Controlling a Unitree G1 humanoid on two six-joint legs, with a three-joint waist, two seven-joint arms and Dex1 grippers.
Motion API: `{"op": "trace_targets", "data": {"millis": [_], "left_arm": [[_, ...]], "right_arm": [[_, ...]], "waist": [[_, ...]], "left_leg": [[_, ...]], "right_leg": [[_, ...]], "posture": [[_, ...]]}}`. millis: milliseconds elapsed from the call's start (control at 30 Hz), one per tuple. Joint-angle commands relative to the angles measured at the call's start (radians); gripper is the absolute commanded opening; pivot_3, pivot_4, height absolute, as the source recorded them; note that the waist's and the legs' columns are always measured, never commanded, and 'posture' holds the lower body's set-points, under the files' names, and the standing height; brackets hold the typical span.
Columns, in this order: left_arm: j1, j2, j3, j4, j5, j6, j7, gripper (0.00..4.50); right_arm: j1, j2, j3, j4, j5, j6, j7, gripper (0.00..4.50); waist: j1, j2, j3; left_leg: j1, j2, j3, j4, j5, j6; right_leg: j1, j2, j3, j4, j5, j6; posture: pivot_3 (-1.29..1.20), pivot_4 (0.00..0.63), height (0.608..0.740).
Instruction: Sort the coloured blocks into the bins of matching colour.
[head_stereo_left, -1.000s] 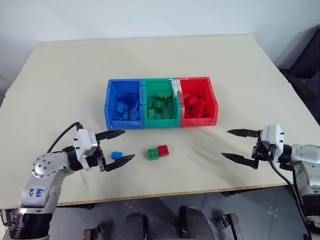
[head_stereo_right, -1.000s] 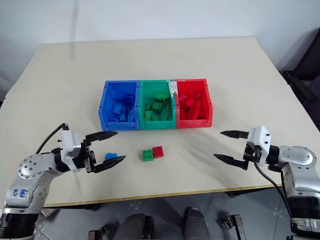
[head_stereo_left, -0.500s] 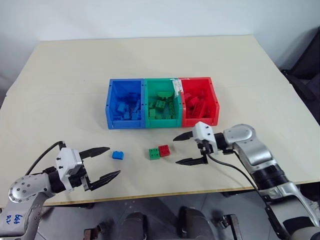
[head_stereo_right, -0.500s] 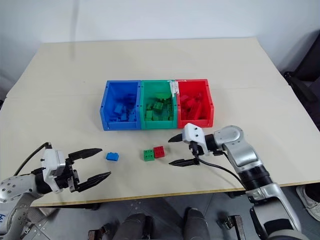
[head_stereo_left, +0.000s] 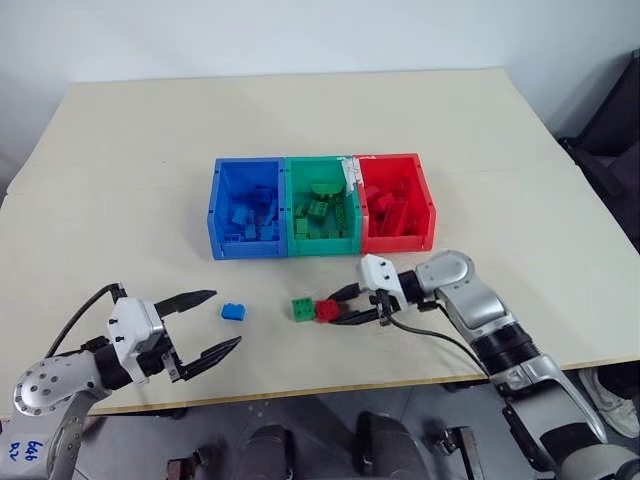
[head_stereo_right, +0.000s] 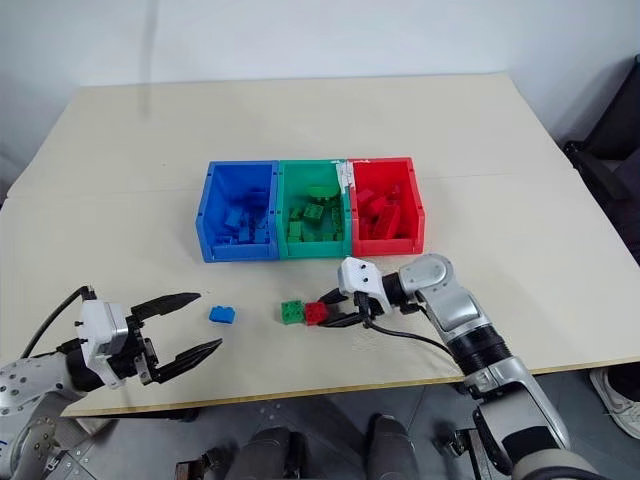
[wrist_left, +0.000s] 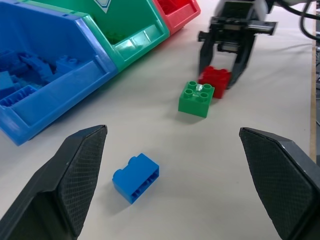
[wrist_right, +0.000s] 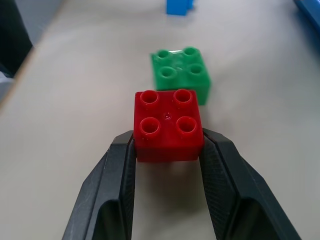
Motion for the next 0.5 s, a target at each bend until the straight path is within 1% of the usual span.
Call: {"op": "trace_targets", "data": {"millis": [33,133,267,300,500], "left_arm": [[-0.024,0.003,0.006,-0.041,-0.021,-0.001,0.009,4.50],[-0.053,0.000,-0.014,-0.050,-0.022,0.007,0.013,4.50],[-0.103,-0.008,-0.043,-0.055,-0.033,0.023,0.022,4.50],[-0.119,-0.009,-0.053,-0.055,-0.033,0.027,0.023,4.50],[-0.241,-0.019,-0.141,-0.021,-0.003,0.041,0.023,4.50]], "right_arm": [[0.014,-0.039,-0.096,-0.090,0.058,0.041,-0.039,1.42],[0.022,-0.072,-0.186,-0.128,0.098,0.090,-0.100,1.42],[-0.043,-0.071,-0.285,-0.111,0.128,0.162,-0.223,1.42],[-0.072,-0.071,-0.303,-0.085,0.120,0.169,-0.259,1.42],[-0.233,-0.082,-0.337,0.198,0.022,0.021,-0.391,1.42]], "waist": [[0.002,0.000,0.000],[0.003,0.000,0.000],[0.001,0.000,0.000],[-0.001,0.000,0.000],[-0.002,0.000,0.000]], "left_leg": [[0.000,0.000,0.000,0.000,0.000,0.000],[0.000,0.000,0.000,0.000,0.000,0.000],[0.000,0.000,0.000,0.000,0.000,0.000],[0.000,0.000,0.000,0.000,0.000,0.000],[0.000,0.000,0.002,-0.001,0.000,0.000]], "right_leg": [[0.000,0.000,0.000,0.000,0.000,0.000],[0.000,0.000,0.000,0.000,0.000,0.000],[0.000,0.000,0.000,0.000,0.000,0.000],[0.000,0.000,0.000,0.000,0.000,0.000],[-0.001,0.000,0.001,0.001,0.000,0.000]], "posture": [[0.00,0.150,0.740],[0.00,0.150,0.740],[0.00,0.150,0.740],[0.00,0.150,0.740],[0.00,0.150,0.740]]}}
